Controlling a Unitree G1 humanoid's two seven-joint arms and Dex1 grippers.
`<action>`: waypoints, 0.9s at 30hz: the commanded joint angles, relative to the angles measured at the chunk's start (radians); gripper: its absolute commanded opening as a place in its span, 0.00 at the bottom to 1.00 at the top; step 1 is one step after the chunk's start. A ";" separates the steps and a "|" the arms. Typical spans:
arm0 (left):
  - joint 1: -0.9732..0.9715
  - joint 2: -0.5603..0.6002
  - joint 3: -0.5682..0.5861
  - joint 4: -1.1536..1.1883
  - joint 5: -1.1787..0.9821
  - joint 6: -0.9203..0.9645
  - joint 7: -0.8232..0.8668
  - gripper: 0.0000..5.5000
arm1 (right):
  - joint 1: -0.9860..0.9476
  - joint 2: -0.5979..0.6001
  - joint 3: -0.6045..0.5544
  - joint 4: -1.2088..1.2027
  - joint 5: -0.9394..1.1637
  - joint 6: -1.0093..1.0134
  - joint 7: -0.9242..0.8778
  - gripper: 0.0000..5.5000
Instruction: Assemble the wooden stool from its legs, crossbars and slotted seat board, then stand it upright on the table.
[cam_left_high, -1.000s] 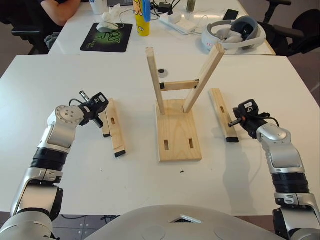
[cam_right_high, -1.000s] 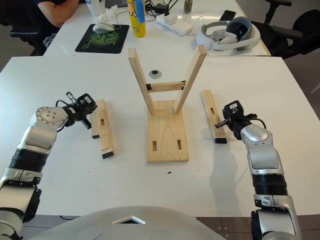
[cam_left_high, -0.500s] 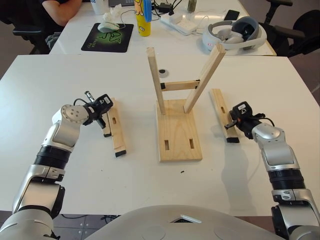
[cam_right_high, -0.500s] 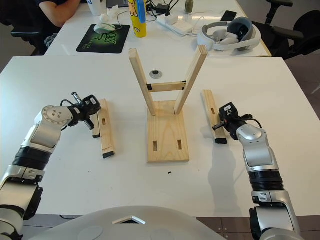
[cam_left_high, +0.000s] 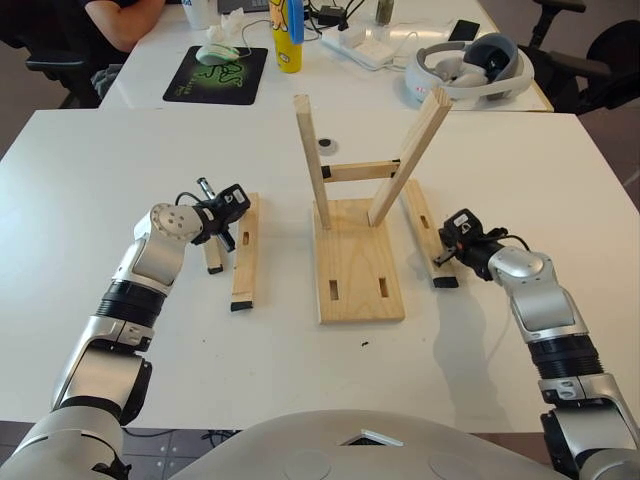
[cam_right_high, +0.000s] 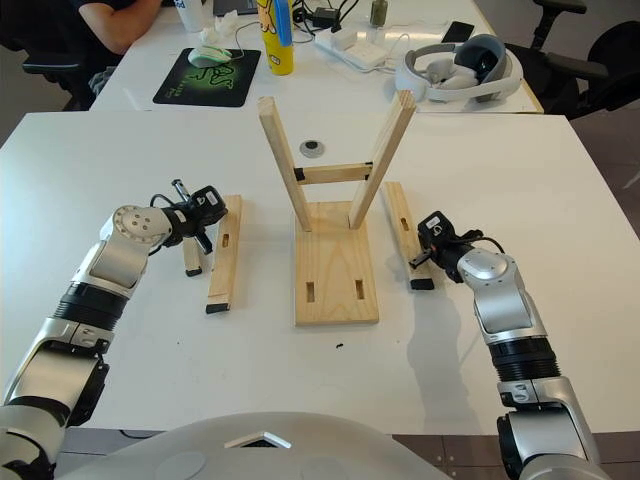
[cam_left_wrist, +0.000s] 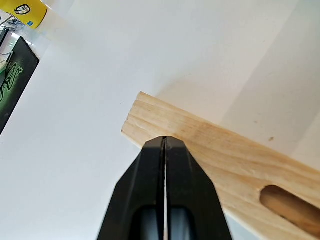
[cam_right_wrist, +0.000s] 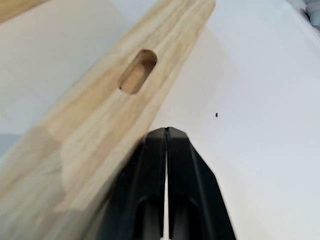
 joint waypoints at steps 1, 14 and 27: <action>0.022 0.017 0.018 -0.001 -0.004 0.016 0.002 0.00 | 0.057 -0.002 -0.014 -0.091 0.016 0.072 0.016 0.00; 0.080 0.117 0.207 -0.152 -0.080 0.026 0.026 0.00 | 0.190 -0.052 -0.056 -0.255 0.023 0.134 0.019 0.00; 0.229 -0.375 0.745 -0.612 -0.625 0.610 0.407 0.23 | 0.214 0.130 -0.277 -0.355 0.074 0.057 -0.212 0.00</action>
